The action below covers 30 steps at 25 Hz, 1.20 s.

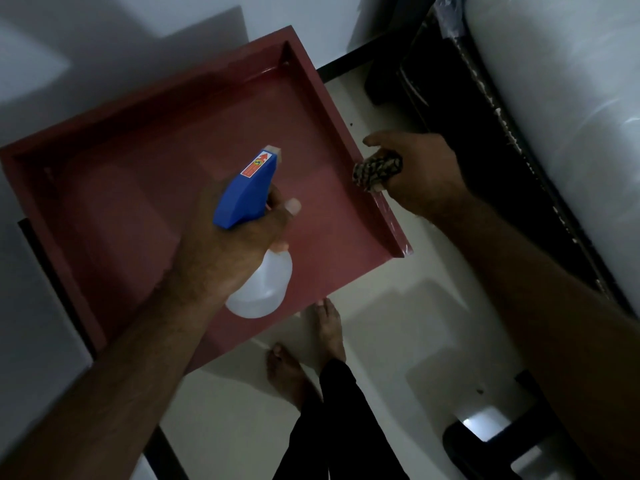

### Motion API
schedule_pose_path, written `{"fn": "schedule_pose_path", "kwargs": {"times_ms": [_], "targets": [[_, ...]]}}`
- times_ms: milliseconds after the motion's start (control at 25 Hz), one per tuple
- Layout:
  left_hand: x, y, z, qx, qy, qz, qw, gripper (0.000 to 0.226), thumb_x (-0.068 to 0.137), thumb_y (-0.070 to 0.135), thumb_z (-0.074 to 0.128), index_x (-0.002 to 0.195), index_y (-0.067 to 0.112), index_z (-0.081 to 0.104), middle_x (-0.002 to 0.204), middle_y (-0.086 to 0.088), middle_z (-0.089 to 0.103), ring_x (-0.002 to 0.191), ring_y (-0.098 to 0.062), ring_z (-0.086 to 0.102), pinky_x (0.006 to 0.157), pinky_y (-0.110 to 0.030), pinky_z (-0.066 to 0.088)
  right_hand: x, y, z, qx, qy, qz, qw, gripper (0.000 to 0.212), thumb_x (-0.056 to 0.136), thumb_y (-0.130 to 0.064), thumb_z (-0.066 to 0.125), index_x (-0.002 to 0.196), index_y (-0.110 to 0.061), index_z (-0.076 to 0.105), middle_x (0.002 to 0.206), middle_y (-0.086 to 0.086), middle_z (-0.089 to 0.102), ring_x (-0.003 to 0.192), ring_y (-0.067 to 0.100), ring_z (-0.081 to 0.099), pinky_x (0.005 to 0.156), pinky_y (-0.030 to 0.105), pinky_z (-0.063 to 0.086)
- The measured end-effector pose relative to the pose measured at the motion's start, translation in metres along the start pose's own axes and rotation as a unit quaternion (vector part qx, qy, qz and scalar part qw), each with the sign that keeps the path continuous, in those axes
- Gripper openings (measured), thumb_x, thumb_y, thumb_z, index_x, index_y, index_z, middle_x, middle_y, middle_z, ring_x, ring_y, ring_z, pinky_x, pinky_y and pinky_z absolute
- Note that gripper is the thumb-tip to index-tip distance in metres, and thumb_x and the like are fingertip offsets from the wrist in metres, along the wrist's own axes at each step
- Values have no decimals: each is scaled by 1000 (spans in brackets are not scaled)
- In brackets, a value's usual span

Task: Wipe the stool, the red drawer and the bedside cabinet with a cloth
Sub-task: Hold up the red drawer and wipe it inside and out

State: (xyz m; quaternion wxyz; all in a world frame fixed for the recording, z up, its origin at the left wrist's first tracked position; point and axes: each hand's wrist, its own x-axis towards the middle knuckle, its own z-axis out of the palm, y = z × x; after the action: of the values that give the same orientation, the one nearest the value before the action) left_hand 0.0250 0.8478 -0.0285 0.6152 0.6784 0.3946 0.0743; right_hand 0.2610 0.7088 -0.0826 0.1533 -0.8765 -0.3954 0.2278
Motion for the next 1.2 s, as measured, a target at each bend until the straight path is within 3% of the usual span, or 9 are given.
{"fn": "schedule_pose_path", "kwargs": {"times_ms": [80, 160, 280, 360, 560, 720, 920, 1120, 1200], "targets": [[-7, -1, 3, -6, 0, -5, 1000, 35, 85, 25, 79, 104, 2, 60, 83, -25, 64, 63, -24, 70, 75, -47, 59, 12, -10, 1, -16, 17, -5, 1000, 68, 84, -8, 79, 145, -25, 56, 143, 4, 62, 136, 25, 54, 107, 50, 53], [-11, -2, 6, 0, 6, -16, 1000, 36, 84, 27, 77, 102, 0, 60, 83, -27, 64, 63, -20, 70, 73, -35, 59, 22, -16, 0, -17, 29, -14, 999, 69, 82, -8, 80, 144, -26, 57, 140, 3, 64, 133, 25, 56, 105, 49, 54], [-19, -5, 9, 8, 7, -32, 999, 32, 84, 34, 77, 95, 9, 61, 77, -23, 67, 64, -17, 71, 68, -23, 56, 13, -10, 2, -6, 21, -15, 1000, 66, 83, -7, 80, 143, -24, 58, 140, 5, 63, 133, 24, 57, 105, 48, 54], [-25, -8, 10, 1, 14, -32, 999, 24, 85, 34, 78, 91, 19, 61, 76, -18, 68, 67, -19, 72, 74, -27, 54, -10, 1, 4, -5, 7, -6, 1000, 66, 84, -7, 79, 144, -24, 57, 142, 5, 62, 134, 24, 56, 107, 48, 53], [-41, -15, 25, -41, 37, -47, 997, 24, 85, 32, 79, 95, 18, 62, 76, -12, 67, 67, -19, 70, 76, -32, 55, -52, 22, 8, 4, -15, 12, 1000, 68, 85, -4, 80, 145, -26, 56, 146, 4, 59, 137, 24, 54, 106, 45, 54], [-55, -20, 38, -32, 41, -34, 998, 28, 87, 26, 76, 94, 5, 60, 79, -21, 66, 65, -16, 70, 72, -28, 57, -32, 12, 7, 13, 2, -2, 1000, 69, 85, -4, 78, 147, -24, 54, 147, 5, 58, 138, 24, 53, 107, 45, 54], [-67, -36, 55, -9, 45, -20, 999, 14, 91, 25, 75, 81, 21, 66, 76, -19, 68, 74, -40, 70, 74, -57, 60, -53, 32, 13, 20, 9, -24, 999, 68, 83, -12, 85, 143, -26, 58, 143, 2, 62, 132, 20, 58, 105, 42, 55], [-86, -43, 67, -11, 55, -14, 998, 15, 92, 21, 74, 79, 20, 67, 74, -19, 67, 75, -48, 66, 71, -61, 57, -79, 48, 17, 10, 7, -21, 1000, 69, 84, -5, 79, 145, -27, 56, 144, 3, 60, 134, 23, 57, 106, 43, 55], [-96, -36, 73, -22, 66, -15, 997, 23, 92, 17, 73, 72, 25, 67, 67, -12, 65, 74, -47, 66, 72, -60, 57, -70, 39, 15, 3, 7, -31, 999, 69, 84, -6, 77, 145, -27, 55, 144, 4, 60, 134, 25, 55, 105, 47, 55]]}}
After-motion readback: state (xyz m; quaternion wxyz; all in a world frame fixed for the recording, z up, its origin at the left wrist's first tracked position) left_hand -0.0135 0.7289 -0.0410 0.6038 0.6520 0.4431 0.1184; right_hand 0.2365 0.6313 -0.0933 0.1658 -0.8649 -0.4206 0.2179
